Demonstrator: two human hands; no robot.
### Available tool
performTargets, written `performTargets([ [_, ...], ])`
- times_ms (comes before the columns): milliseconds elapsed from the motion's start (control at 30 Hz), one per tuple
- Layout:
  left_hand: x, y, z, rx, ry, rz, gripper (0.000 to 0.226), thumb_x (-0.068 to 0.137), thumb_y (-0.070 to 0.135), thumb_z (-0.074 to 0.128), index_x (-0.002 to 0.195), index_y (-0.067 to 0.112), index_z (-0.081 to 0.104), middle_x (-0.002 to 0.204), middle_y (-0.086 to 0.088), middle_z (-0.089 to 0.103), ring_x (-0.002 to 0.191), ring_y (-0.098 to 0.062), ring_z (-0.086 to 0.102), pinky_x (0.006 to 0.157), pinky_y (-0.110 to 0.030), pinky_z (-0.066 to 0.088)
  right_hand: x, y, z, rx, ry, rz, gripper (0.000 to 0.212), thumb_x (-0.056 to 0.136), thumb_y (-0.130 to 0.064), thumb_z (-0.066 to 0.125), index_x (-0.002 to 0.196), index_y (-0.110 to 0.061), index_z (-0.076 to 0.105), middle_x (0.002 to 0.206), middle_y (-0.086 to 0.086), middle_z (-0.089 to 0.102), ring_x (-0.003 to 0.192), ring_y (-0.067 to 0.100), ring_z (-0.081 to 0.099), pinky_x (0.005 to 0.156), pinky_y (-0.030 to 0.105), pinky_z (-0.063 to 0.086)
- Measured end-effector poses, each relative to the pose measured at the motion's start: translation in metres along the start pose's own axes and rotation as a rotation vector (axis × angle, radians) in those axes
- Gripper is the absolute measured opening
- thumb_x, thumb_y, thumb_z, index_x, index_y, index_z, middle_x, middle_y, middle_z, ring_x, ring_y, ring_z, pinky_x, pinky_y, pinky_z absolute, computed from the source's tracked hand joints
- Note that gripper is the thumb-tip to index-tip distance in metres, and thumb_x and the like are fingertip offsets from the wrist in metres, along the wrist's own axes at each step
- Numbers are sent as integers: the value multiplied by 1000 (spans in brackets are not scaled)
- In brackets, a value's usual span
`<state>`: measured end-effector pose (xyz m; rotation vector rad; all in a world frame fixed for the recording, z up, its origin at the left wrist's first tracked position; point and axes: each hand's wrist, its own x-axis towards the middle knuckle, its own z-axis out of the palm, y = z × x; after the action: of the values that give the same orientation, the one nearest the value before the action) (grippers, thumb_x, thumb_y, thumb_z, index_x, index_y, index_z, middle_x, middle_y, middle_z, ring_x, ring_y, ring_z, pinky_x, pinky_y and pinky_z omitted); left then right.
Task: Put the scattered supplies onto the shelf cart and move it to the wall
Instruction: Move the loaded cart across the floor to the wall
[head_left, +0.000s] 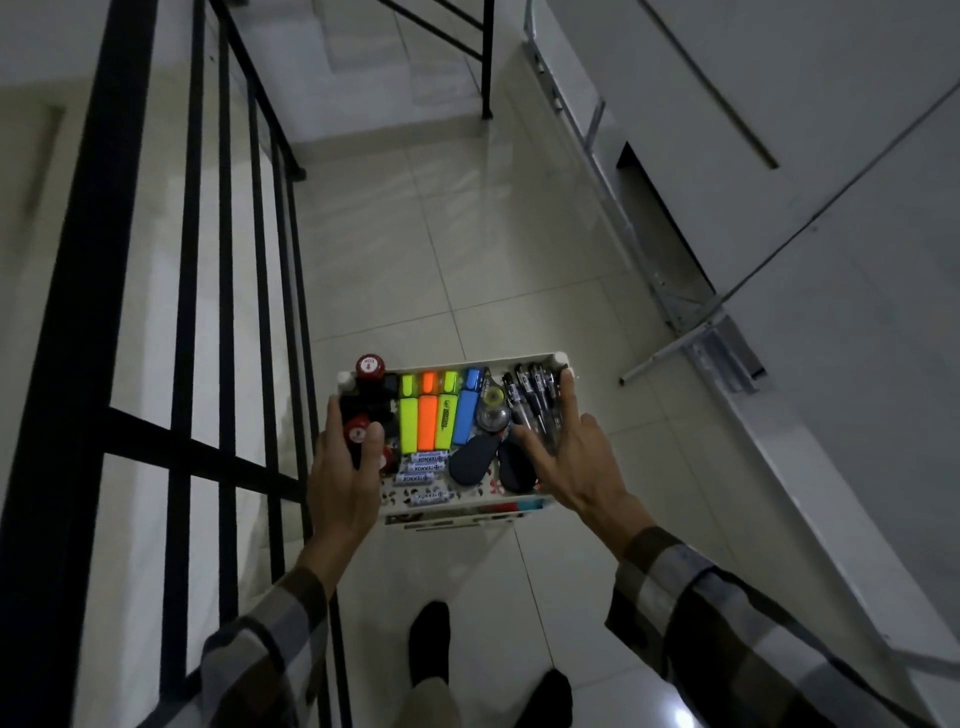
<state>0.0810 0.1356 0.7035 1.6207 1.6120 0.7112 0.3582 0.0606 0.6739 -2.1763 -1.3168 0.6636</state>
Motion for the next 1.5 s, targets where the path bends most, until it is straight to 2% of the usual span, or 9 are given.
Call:
performTargets([
  [333,-16,52,59,50,-93,29,107,79,98,14,166,36,13,153,-12,49,131,-36,56,104,-57,50,-19,48,-60,-17,123,6,101,91,-72,52,162,-35,-10,110,9,73,83,22,69,77,44,62],
  [533,-27,80,94,88,-148,62,104,81,89,19,168,31,12,157,-12,45,135,-36,54,104,-49,46,-36,78,-92,6,190,35,99,93,-62,59,163,-29,-3,120,6,71,84,11,63,76,28,55],
  [633,-33,91,114,107,-176,84,103,82,88,19,167,32,13,158,-10,45,134,-36,54,104,-51,47,-43,100,-104,16,198,70,101,92,-66,58,162,-33,-7,119,6,72,86,15,69,77,35,61],
  [800,-46,114,147,122,-221,124,104,81,88,19,167,32,12,158,-9,45,135,-35,55,105,-51,47,-59,130,-130,14,259,91,99,93,-61,61,162,-33,-3,128,7,70,93,17,69,79,27,54],
  [1000,-66,140,188,149,-270,171,102,82,87,21,168,31,10,156,-8,46,132,-33,57,102,-47,47,-81,162,-162,12,273,131,99,92,-56,65,162,-30,0,125,12,71,81,12,63,75,26,52],
  [1200,-84,165,232,165,-339,233,107,79,89,16,168,29,9,154,-9,47,130,-33,58,99,-44,48,-102,200,-192,49,307,213,105,90,-55,69,163,-29,-2,137,11,65,105,27,72,79,27,51],
  [1267,-90,173,245,163,-360,250,106,80,88,19,168,30,9,154,-10,47,131,-33,57,101,-46,48,-109,210,-201,31,323,240,105,91,-54,69,163,-26,-3,136,13,65,103,28,72,78,27,49],
  [1400,-103,188,270,157,-400,278,109,77,94,16,167,32,9,152,-9,48,130,-33,57,102,-48,47,-123,233,-219,-7,335,296,107,91,-57,66,163,-25,-7,128,17,69,81,17,66,73,29,53],
  [1500,-114,200,288,156,-436,300,114,74,99,13,167,33,8,152,-8,48,128,-32,57,103,-50,48,-134,253,-230,-5,359,345,110,89,-64,63,162,-28,-10,132,17,67,92,29,73,79,38,59],
])
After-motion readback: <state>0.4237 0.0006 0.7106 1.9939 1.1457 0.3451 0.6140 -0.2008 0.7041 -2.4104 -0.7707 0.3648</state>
